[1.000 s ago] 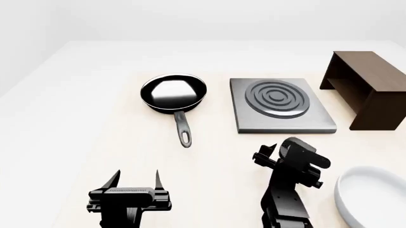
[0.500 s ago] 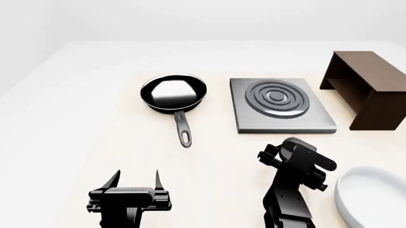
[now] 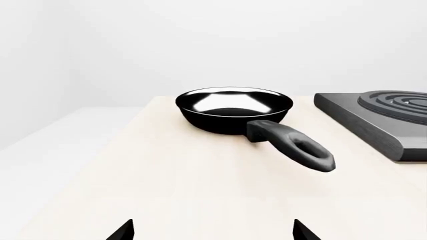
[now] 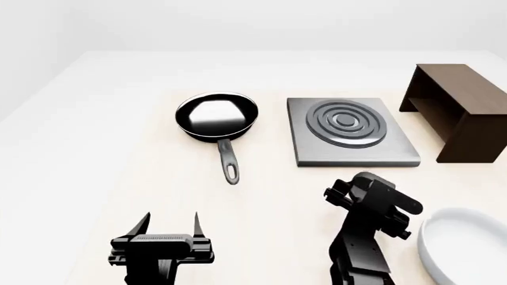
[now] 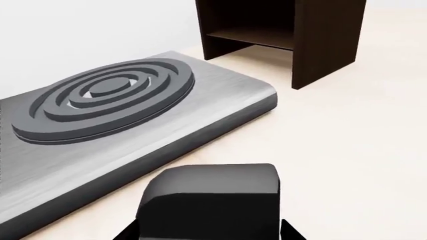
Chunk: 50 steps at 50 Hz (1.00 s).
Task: Turn on the stove.
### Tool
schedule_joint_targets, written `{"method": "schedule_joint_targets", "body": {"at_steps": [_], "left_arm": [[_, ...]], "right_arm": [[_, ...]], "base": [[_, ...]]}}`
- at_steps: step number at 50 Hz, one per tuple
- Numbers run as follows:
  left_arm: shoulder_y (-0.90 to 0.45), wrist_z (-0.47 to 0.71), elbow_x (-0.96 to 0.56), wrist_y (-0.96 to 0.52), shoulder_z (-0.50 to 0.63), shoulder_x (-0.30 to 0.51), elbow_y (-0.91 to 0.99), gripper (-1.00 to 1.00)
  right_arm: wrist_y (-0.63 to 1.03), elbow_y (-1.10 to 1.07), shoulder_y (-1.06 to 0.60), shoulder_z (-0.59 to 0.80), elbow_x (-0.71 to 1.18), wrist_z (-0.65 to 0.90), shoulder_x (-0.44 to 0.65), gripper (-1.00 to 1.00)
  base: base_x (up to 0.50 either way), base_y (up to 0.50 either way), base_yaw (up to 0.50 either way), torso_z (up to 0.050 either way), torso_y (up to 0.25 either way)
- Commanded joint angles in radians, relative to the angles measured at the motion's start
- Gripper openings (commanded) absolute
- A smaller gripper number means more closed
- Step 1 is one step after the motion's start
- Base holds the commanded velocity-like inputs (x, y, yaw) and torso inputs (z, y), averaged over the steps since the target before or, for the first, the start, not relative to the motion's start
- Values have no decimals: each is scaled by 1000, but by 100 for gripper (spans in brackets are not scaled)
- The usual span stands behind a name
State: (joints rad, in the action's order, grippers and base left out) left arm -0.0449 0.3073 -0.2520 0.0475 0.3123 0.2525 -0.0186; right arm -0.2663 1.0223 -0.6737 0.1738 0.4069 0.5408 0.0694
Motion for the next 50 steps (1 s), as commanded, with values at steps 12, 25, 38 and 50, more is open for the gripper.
{"method": "schedule_joint_targets", "body": {"at_steps": [12,25,38,50], "left_arm": [[-3,6,-5,7,8,5,-6,100],[-3,9,-11,9,11,8,-5,100],[-3,12,-13,10,17,12,-4,100],[-4,18,-14,3,23,16,5,100]], "right_arm": [[12,-28,14,36,0,-19,2,100],[89,-203,92,69,9,-1,23,100],[228,-630,284,119,49,36,91,100],[274,-1157,568,144,133,24,246,100]], "base": [[0,0,0,0,0],[0,0,0,0,0],[0,0,0,0,0],[0,0,0,0,0]]}}
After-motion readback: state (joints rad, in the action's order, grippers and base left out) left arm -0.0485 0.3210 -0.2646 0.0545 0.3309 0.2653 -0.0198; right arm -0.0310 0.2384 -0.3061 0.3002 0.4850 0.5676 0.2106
